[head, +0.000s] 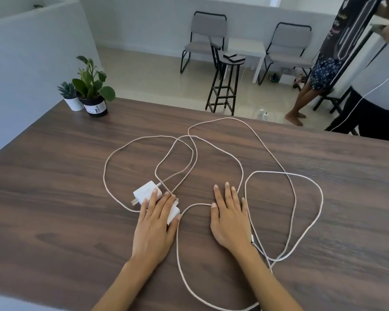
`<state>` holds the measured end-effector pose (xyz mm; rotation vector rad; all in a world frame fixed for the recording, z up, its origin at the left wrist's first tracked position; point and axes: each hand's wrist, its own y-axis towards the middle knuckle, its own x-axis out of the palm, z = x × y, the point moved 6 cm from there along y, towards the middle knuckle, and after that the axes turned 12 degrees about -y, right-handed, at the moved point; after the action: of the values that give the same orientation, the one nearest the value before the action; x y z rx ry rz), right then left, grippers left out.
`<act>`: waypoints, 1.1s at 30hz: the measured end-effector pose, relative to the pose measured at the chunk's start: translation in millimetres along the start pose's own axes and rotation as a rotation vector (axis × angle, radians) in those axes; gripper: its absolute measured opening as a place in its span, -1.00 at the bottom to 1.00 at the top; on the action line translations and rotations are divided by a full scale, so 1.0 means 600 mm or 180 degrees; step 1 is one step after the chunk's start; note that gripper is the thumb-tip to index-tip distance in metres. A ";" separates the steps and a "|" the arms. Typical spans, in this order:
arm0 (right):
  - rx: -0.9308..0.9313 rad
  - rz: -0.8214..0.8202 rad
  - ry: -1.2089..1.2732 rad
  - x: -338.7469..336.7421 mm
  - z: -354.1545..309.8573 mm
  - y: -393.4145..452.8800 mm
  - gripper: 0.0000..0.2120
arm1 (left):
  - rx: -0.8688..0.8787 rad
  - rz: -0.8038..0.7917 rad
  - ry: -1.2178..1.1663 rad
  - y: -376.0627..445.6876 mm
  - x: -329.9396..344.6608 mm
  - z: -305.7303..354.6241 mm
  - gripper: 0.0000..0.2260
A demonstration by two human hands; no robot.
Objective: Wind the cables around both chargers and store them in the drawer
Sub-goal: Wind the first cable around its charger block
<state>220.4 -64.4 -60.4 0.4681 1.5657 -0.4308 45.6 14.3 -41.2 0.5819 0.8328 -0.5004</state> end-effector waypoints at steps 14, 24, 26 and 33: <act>0.0331 0.0018 -0.0062 -0.001 0.046 -0.010 -0.40 | 0.0092 0.0159 -0.0164 -0.002 -0.003 0.003 -0.51; 0.0251 -0.0083 -0.0047 -0.001 0.041 -0.009 -0.39 | 0.0148 0.0336 -0.0460 -0.016 -0.032 0.003 -0.58; 0.0093 0.0050 0.0056 -0.012 0.030 -0.006 -0.41 | 0.0162 0.0348 -0.0639 -0.019 -0.043 0.002 -0.59; -0.1029 -0.0016 0.0933 -0.048 -0.061 0.035 -0.49 | -0.0394 0.0229 -0.1787 -0.026 -0.070 -0.020 -0.49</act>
<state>202.2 -28.1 -29.9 0.2848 1.8797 -0.1088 5.3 18.2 -18.7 0.3284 0.3041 -0.5086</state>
